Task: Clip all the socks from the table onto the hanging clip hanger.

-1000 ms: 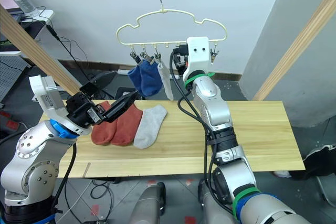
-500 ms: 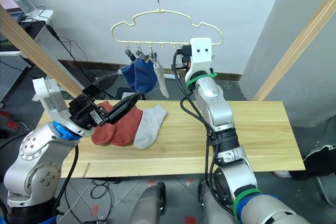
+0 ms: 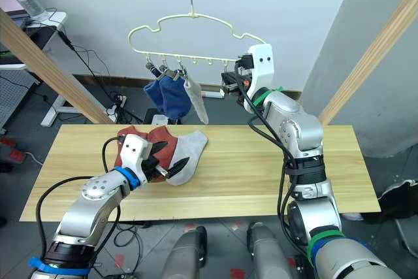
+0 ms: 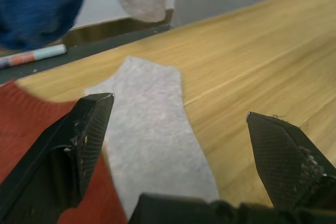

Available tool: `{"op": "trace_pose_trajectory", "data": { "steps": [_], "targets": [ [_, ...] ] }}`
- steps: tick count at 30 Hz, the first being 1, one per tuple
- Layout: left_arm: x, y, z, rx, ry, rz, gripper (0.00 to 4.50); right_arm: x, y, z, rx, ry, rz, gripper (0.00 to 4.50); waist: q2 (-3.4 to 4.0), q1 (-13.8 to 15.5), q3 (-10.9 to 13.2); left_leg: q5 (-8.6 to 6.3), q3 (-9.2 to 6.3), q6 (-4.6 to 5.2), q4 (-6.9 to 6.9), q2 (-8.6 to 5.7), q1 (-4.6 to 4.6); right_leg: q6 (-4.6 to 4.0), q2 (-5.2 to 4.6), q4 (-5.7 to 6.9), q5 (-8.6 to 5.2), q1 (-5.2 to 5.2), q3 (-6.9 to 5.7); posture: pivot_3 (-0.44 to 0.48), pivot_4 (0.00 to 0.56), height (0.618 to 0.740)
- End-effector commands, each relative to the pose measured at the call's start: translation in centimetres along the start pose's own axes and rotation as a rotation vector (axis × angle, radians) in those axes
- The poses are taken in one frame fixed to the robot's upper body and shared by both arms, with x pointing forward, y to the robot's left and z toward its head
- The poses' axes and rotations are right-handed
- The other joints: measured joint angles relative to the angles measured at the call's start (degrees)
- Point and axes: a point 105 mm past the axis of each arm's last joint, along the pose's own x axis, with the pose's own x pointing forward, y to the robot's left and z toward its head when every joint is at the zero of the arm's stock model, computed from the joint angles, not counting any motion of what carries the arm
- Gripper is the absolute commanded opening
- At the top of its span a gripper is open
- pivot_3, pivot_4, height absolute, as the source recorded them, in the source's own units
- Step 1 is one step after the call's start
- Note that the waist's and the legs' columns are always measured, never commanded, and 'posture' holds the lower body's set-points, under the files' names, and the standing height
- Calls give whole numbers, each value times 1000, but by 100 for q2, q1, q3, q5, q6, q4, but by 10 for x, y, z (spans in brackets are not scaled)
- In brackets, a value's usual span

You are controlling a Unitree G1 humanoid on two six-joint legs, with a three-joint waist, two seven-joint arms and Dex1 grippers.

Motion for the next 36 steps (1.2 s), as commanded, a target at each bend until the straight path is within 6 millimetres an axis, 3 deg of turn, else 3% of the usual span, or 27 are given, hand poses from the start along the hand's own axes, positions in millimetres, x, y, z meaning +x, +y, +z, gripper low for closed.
{"op": "trace_pose_trajectory", "data": {
  "steps": [1,4,11,17,20,26,29,36],
  "targets": [
    [27,-4,-8,47,39,-7,4500,-3,8,21,-40,-45,52,8,1,-1,1,0,-1,0,1,0,1,1,1,0,0,2,-1,-10,318,740],
    [41,1,-17,117,90,8,4500,-4,5,22,-48,-43,39,8,1,-35,3,0,1,0,1,-1,-3,2,1,-1,1,0,2,-40,324,740],
    [56,20,-30,97,154,111,4500,-8,4,25,-56,-47,17,8,3,-95,7,-8,-1,13,-1,3,-3,4,4,1,0,-2,0,-82,328,740],
    [59,12,-43,7,204,49,4500,-12,3,25,-57,-42,2,8,3,-148,6,-8,4,13,1,-1,-3,5,0,0,0,1,5,-90,327,740],
    [57,3,-52,-75,241,-13,3936,-12,3,23,-55,-37,0,0,3,-153,6,-8,2,13,1,0,-2,5,1,1,0,1,3,-83,326,740],
    [51,-5,-54,-68,247,-64,2550,-11,5,18,-49,-28,9,0,3,-158,6,-8,2,13,1,-1,1,6,1,2,0,3,3,-63,327,740],
    [49,-9,-54,-62,242,-77,2066,-12,6,16,-45,-25,16,0,3,-161,6,-8,2,13,1,-1,1,6,0,2,0,3,4,-59,327,740],
    [45,-17,-29,11,124,-125,319,-10,10,6,18,6,78,0,5,-160,8,-8,-1,13,0,0,0,6,0,1,-1,3,2,-42,334,740]
  ]
}}
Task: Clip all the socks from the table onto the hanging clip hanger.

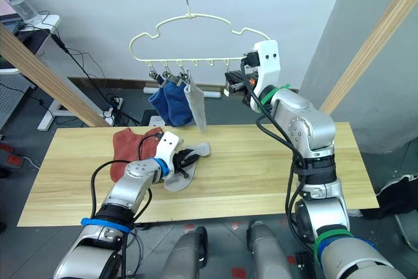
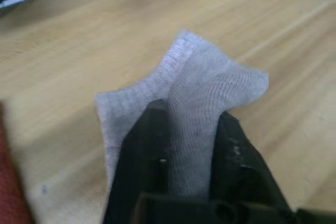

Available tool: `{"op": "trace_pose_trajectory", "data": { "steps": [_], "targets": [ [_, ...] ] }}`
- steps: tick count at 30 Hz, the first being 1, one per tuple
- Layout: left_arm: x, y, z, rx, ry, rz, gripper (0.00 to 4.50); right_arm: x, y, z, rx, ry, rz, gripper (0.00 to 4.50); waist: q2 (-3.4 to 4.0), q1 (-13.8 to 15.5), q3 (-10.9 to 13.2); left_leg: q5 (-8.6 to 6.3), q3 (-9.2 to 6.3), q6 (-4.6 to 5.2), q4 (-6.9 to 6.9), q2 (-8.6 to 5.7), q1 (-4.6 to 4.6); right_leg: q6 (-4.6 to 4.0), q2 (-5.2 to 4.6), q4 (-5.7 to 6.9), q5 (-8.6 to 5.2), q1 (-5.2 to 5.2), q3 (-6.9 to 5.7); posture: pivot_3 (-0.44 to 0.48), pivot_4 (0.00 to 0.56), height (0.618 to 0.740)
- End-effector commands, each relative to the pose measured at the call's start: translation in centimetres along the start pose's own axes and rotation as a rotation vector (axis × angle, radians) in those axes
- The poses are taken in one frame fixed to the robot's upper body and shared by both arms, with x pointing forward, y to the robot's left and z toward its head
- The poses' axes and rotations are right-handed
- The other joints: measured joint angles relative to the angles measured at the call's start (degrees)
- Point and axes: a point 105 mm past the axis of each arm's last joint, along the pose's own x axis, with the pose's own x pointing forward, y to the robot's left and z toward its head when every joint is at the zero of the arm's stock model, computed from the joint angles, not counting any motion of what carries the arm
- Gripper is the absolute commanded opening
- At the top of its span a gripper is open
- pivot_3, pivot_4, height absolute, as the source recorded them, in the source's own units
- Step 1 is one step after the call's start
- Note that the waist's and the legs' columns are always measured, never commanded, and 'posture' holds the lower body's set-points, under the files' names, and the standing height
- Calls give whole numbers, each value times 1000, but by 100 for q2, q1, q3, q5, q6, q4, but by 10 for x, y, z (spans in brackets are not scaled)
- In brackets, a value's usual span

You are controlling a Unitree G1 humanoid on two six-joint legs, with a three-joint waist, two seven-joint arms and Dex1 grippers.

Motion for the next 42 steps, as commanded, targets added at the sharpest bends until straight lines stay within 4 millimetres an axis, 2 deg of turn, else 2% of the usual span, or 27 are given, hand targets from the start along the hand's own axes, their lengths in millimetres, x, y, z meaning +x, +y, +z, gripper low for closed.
{"op": "trace_pose_trajectory", "data": {
  "steps": [1,11,15,21,42],
  "targets": [
    [-5,-7,14,35,-59,-39,60,-1,3,1,18,-5,29,0,1,1,2,0,-1,0,0,1,0,0,0,-1,0,0,-1,-40,334,740],
    [-45,-19,100,129,-494,-67,25,1,-7,-12,222,79,26,0,9,20,17,0,1,0,-2,0,-1,0,-2,-7,-1,1,2,-21,353,740],
    [-62,-28,120,200,-633,-78,25,1,-8,-13,323,111,38,0,12,30,20,-1,2,1,-4,0,-1,0,-4,-11,-1,1,2,-21,351,740],
    [-67,-29,128,296,-716,-36,25,1,-6,-4,441,128,64,0,17,44,25,-1,2,1,-6,-1,-2,0,-3,-13,-2,1,2,-27,353,740],
    [-62,-15,141,322,-771,35,25,-4,3,-5,490,180,105,0,18,44,27,-17,2,27,-17,0,-27,5,-3,-70,-1,2,-3,-29,343,740]
  ]
}}
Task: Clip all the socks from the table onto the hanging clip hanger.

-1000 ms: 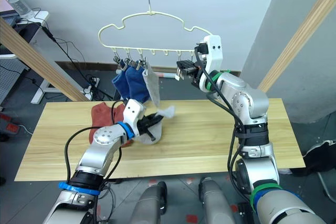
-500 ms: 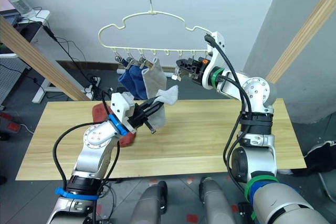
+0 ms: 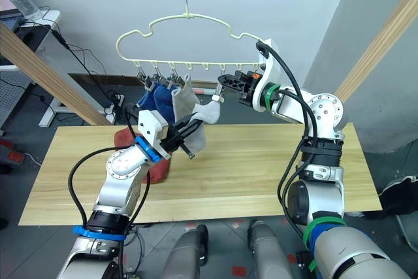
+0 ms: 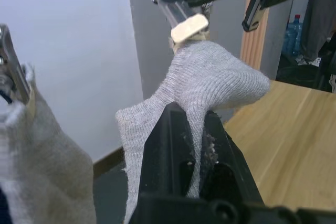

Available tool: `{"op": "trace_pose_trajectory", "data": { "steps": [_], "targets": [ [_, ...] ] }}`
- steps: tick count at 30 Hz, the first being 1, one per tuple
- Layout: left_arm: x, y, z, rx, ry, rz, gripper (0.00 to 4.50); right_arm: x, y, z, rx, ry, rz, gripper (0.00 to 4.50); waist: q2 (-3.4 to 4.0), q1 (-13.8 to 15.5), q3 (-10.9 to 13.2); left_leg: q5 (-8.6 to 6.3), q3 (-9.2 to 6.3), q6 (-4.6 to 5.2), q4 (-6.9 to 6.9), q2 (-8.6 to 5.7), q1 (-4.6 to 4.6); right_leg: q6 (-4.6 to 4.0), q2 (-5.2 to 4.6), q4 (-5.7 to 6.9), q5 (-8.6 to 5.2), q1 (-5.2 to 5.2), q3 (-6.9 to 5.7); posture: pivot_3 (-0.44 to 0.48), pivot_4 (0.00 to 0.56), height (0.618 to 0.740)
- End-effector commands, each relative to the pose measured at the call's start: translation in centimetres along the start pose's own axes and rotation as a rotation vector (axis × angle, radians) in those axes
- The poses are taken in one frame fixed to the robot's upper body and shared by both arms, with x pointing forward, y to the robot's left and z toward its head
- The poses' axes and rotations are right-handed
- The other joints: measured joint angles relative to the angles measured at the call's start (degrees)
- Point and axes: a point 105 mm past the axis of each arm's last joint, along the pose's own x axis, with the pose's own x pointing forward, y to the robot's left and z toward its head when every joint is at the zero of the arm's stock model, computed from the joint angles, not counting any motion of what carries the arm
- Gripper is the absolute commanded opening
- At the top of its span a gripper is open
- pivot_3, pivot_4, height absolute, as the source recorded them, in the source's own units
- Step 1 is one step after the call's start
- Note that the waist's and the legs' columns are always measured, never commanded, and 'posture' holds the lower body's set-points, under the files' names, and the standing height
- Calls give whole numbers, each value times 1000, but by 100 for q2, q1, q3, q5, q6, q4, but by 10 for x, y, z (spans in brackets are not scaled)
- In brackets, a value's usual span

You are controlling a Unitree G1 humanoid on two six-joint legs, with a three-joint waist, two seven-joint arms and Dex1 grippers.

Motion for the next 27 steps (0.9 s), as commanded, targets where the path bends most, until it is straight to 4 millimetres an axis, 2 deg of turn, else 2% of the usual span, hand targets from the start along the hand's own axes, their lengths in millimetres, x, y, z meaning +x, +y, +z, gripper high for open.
{"op": "trace_pose_trajectory", "data": {
  "steps": [1,13,16,21,27],
  "targets": [
    [2,8,12,34,-58,31,25,0,-3,-5,0,24,-17,0,0,-1,0,0,0,0,0,0,0,0,0,0,0,0,0,-26,344,740],
    [7,14,14,52,-73,51,25,1,4,-8,25,39,22,0,0,-10,0,0,0,1,-1,0,0,0,1,0,0,-1,0,-26,341,740],
    [9,11,16,49,-80,37,0,0,5,-9,13,40,24,854,0,-9,0,0,0,1,-1,0,-1,0,0,0,0,-1,0,-22,340,740],
    [11,6,18,62,-90,19,0,-3,3,-8,10,28,18,2558,5,-9,4,0,-1,1,-1,0,-7,0,0,-1,0,-5,-1,-19,334,740],
    [14,5,20,66,-94,2,0,-19,-7,-5,-16,19,-31,4472,7,2,6,0,-6,1,0,0,-16,1,1,-5,0,-8,-6,-24,329,740]
  ]
}}
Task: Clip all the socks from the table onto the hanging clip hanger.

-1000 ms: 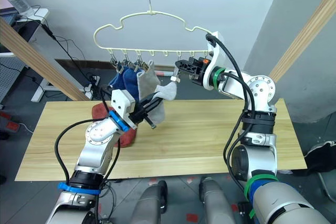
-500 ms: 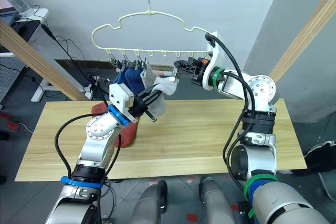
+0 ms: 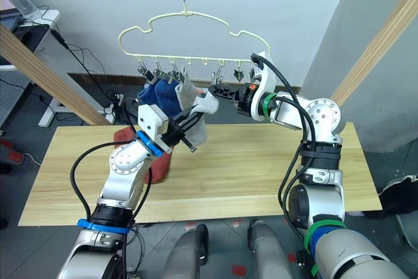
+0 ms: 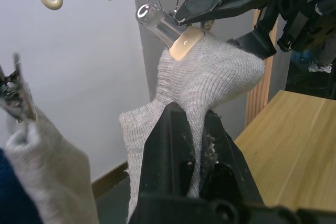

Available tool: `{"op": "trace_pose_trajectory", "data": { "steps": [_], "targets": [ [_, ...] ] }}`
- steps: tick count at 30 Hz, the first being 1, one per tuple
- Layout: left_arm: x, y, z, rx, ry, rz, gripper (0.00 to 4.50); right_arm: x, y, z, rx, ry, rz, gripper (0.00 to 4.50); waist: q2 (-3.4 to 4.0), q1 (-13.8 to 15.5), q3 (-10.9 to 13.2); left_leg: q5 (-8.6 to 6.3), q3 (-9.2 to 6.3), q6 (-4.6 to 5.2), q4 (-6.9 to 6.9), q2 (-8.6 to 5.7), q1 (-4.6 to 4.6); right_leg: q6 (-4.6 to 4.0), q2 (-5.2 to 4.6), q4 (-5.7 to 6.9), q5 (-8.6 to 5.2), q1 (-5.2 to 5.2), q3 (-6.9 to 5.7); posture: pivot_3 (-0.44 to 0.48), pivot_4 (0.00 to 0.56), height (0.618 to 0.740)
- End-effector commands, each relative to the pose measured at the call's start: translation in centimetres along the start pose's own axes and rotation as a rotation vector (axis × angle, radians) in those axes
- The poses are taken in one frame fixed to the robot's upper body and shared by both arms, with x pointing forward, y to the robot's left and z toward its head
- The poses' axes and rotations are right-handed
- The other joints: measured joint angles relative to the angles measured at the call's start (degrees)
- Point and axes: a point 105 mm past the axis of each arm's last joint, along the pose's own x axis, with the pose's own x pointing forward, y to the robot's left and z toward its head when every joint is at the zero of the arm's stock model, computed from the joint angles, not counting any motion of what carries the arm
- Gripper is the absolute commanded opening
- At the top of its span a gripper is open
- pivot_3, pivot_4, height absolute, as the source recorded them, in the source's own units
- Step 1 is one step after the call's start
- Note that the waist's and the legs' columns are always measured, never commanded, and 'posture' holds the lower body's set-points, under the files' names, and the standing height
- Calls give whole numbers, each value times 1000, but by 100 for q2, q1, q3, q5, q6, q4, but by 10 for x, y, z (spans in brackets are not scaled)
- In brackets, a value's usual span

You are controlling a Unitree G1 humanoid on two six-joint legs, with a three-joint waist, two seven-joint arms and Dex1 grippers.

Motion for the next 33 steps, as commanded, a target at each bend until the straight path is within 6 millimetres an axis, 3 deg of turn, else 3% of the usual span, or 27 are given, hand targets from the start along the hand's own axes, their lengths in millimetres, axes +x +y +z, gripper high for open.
{"op": "trace_pose_trajectory", "data": {
  "steps": [1,5,11,17,20,26,33],
  "targets": [
    [6,-2,13,26,-50,-22,0,-21,2,9,-44,-43,7,4472,0,9,0,0,0,0,0,0,-1,0,0,-1,0,0,0,-29,328,740],
    [7,-1,11,1,-41,-39,0,-40,3,7,-96,-40,12,4472,1,30,0,0,2,1,1,-2,-6,4,-1,-3,-1,-2,2,-45,328,740],
    [-1,7,2,-141,11,-100,1649,-66,-5,-1,-289,-29,-69,4500,5,-1,3,-1,-3,1,2,0,-6,5,1,-2,-2,-4,-1,-63,334,740],
    [-21,11,0,-234,62,-196,3451,-65,-6,-7,-433,-80,-92,4500,11,-123,12,-1,2,1,3,1,-2,5,4,1,-2,-6,5,-61,345,740],
    [-34,19,3,-368,81,-180,4381,-61,-8,-6,-482,-144,-133,4500,14,-122,37,0,-1,1,4,2,-1,6,6,3,-2,-6,3,-56,348,740],
    [-66,14,25,-472,115,-236,4480,-54,0,-5,-689,-272,-191,4500,15,-117,108,-1,1,0,1,4,-4,9,4,0,-5,-13,5,-25,365,740],
    [-74,22,53,-445,63,-184,4480,-48,15,-1,-772,-410,-193,4500,17,-44,145,-1,3,-1,2,3,-4,8,2,2,-5,-17,7,3,373,740]
  ]
}}
